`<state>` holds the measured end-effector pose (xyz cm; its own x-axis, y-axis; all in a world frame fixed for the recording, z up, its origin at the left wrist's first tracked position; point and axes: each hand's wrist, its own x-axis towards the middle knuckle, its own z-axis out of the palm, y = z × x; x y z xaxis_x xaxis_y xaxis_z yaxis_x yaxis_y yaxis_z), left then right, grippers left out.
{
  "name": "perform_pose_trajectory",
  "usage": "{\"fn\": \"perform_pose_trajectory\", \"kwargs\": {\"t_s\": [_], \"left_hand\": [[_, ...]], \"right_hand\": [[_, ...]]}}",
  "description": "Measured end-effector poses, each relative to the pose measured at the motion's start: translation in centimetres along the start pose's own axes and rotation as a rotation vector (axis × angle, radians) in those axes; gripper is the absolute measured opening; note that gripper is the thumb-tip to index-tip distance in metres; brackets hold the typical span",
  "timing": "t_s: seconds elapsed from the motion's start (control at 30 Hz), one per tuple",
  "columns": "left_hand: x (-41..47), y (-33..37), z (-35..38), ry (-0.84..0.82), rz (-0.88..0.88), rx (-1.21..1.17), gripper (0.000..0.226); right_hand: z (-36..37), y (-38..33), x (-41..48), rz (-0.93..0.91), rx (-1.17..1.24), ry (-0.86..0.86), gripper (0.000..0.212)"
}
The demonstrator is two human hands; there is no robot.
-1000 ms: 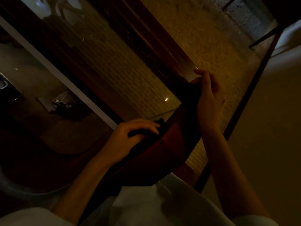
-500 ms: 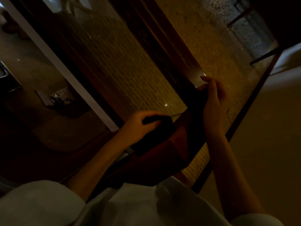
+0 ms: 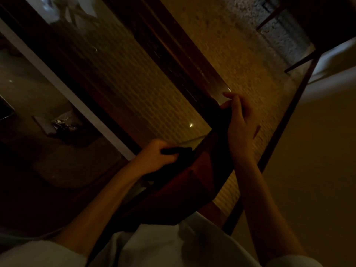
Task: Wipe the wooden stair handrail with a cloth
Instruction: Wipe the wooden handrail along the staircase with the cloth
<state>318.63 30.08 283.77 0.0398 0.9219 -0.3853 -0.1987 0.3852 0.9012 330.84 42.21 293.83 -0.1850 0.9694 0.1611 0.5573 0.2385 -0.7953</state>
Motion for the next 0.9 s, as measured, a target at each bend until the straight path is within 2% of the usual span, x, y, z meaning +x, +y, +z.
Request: {"fn": "perform_pose_trajectory", "kwargs": {"t_s": [0.13, 0.3, 0.43, 0.53, 0.6, 0.77, 0.9], "left_hand": [[-1.1, -0.6, 1.1, 0.146, 0.106, -0.038, 0.016], [0.9, 1.5, 0.9, 0.155, 0.237, 0.216, 0.023], [1.7, 2.5, -0.6, 0.444, 0.231, 0.657, 0.027], [1.5, 3.6, -0.6, 0.549, 0.309, 0.637, 0.023], [1.5, 4.2, -0.1, 0.504, 0.329, 0.609, 0.021], [1.1, 4.3, 1.6, 0.241, 0.337, 0.602, 0.016], [-0.2, 3.6, 0.2, 0.144, 0.432, 0.595, 0.014]], "right_hand": [[0.0, 0.1, 0.2, -0.026, 0.012, 0.008, 0.026], [-0.1, 0.3, 0.1, -0.023, 0.028, 0.005, 0.025], [-0.2, 0.2, 0.0, -0.013, 0.025, 0.016, 0.024], [-0.1, 0.1, -0.1, -0.010, 0.016, 0.021, 0.024], [-0.2, 0.1, 0.0, -0.002, 0.022, 0.012, 0.025], [-0.2, 0.2, 0.0, -0.017, 0.024, 0.008, 0.025], [-0.2, 0.4, 0.1, -0.014, 0.036, 0.001, 0.026]]}}
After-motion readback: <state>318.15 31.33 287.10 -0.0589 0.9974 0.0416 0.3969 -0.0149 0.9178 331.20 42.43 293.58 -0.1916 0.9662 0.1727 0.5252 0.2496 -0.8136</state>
